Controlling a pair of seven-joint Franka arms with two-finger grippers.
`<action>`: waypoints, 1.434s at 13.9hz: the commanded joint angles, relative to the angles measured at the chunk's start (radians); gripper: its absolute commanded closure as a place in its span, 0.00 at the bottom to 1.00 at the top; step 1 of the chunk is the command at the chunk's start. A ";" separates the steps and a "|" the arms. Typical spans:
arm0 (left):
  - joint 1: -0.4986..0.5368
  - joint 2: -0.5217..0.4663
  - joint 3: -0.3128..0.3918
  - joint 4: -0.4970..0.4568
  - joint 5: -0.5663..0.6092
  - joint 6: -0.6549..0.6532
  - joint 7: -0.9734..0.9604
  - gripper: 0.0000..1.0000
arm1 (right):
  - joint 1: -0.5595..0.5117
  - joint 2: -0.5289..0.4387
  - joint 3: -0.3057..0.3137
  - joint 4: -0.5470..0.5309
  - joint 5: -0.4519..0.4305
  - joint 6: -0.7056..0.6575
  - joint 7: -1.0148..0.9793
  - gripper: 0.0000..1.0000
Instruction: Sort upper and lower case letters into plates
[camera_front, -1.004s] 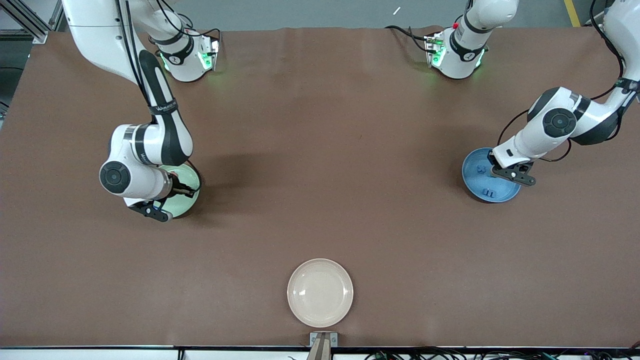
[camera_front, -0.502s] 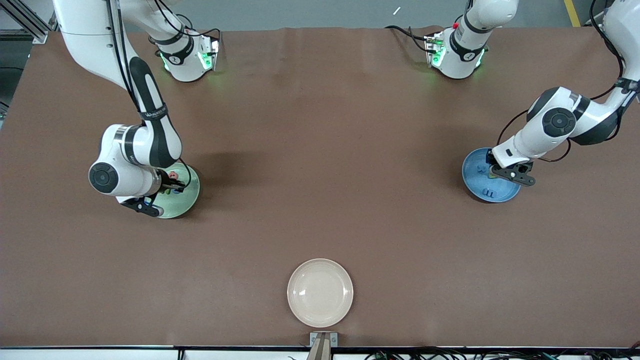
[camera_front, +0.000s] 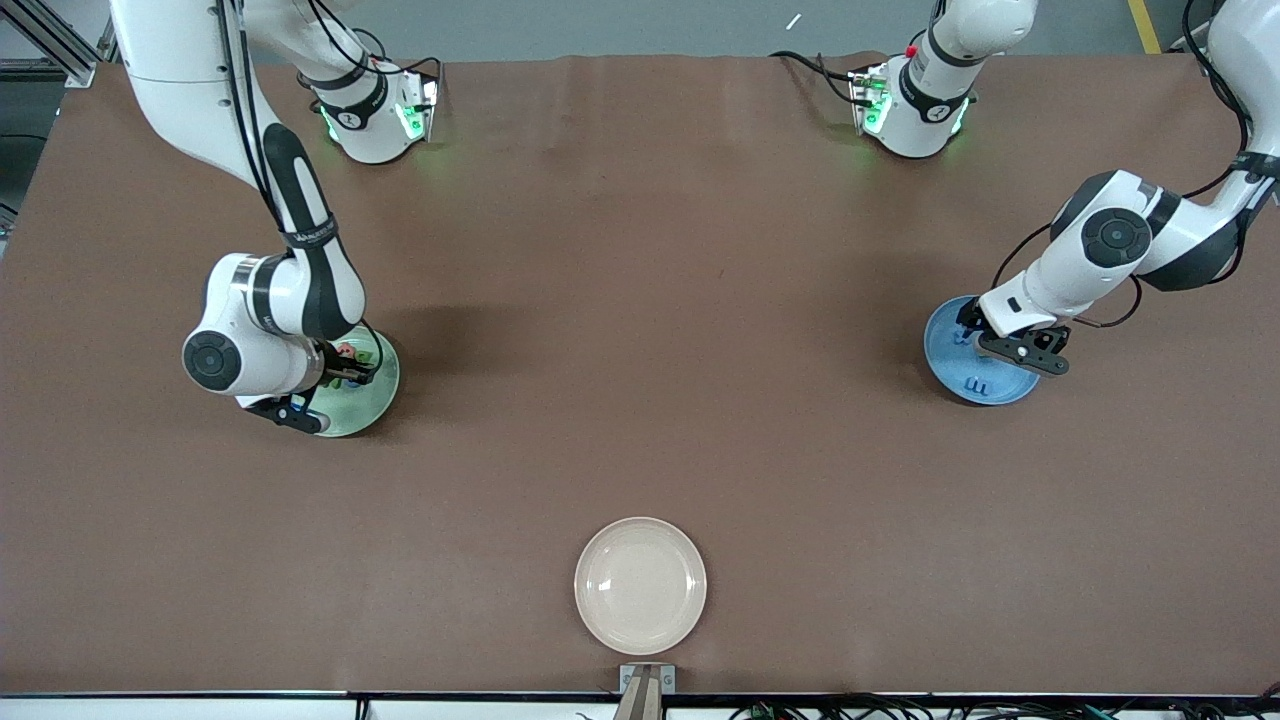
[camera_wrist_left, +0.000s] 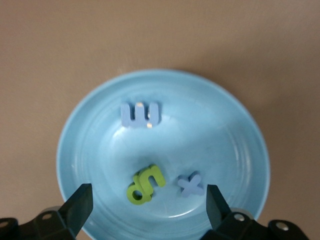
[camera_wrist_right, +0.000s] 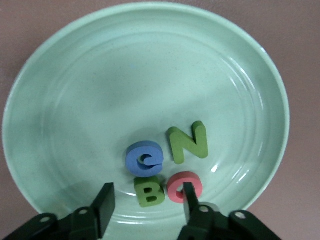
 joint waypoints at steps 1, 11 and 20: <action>0.007 -0.031 -0.084 0.080 -0.101 -0.125 0.003 0.00 | -0.075 -0.017 0.010 0.122 -0.015 -0.167 -0.107 0.00; -0.009 -0.011 -0.124 0.311 -0.283 -0.296 0.028 0.01 | -0.118 -0.017 0.000 0.629 -0.093 -0.589 -0.198 0.00; -0.422 -0.144 0.200 0.593 -0.686 -0.384 0.064 0.01 | -0.187 -0.164 -0.001 0.667 -0.091 -0.718 -0.327 0.00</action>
